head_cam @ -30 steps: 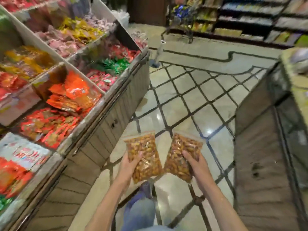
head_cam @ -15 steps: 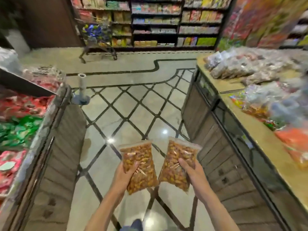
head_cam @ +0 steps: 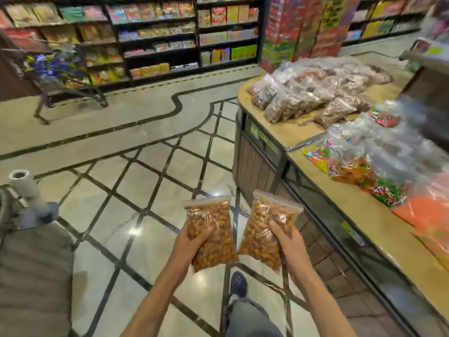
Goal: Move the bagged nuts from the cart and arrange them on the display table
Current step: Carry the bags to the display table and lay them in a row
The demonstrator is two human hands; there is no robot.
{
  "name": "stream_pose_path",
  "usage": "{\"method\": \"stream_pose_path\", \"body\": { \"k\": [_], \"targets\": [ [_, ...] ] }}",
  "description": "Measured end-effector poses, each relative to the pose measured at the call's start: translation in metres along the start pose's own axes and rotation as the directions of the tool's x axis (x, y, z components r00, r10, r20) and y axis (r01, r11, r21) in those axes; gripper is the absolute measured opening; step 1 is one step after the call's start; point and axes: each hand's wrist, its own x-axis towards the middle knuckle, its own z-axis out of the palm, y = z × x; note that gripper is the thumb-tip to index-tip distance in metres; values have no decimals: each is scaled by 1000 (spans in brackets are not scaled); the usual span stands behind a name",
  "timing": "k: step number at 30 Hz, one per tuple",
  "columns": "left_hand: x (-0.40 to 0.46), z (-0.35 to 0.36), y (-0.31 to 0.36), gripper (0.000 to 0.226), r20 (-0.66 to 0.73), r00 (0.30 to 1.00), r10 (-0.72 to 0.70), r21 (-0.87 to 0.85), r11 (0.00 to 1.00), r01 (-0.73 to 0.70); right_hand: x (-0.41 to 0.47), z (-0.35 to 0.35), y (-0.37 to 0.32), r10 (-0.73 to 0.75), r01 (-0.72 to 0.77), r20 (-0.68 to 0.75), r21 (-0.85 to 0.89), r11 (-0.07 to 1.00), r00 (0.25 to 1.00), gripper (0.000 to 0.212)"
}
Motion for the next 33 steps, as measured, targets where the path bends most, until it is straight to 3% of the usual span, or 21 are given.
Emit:
{"method": "stream_pose_path", "body": {
  "k": [7,10,14,18,21,26,29,33],
  "targets": [
    [149,43,61,80,64,998,-10,83,997,5,141,-2,-64,1,0,-27,17,1000,1000,36],
    [208,63,80,76,111,994,-14,110,994,2,192,-8,-82,4,-4,-55,-1,1000,998,41],
    [278,95,102,56,139,990,-8,148,989,-13,251,-18,-100,13,-12,-119,8,1000,993,30],
    [349,119,123,55,228,973,-30,194,981,-15,306,-24,-112,36,-30,-202,33,999,979,45],
    [411,136,141,54,311,948,-63,250,968,-18,349,-23,-120,32,-9,-284,82,997,958,40],
    [525,171,172,41,456,882,-120,337,940,-46,410,-11,-137,111,-45,-449,156,987,887,60],
    [581,199,193,38,564,806,-180,368,928,-50,440,-1,-154,143,-35,-576,194,980,805,53],
    [642,239,212,54,646,717,-264,436,898,-62,469,4,-171,199,-25,-675,258,966,710,70]
  ]
}}
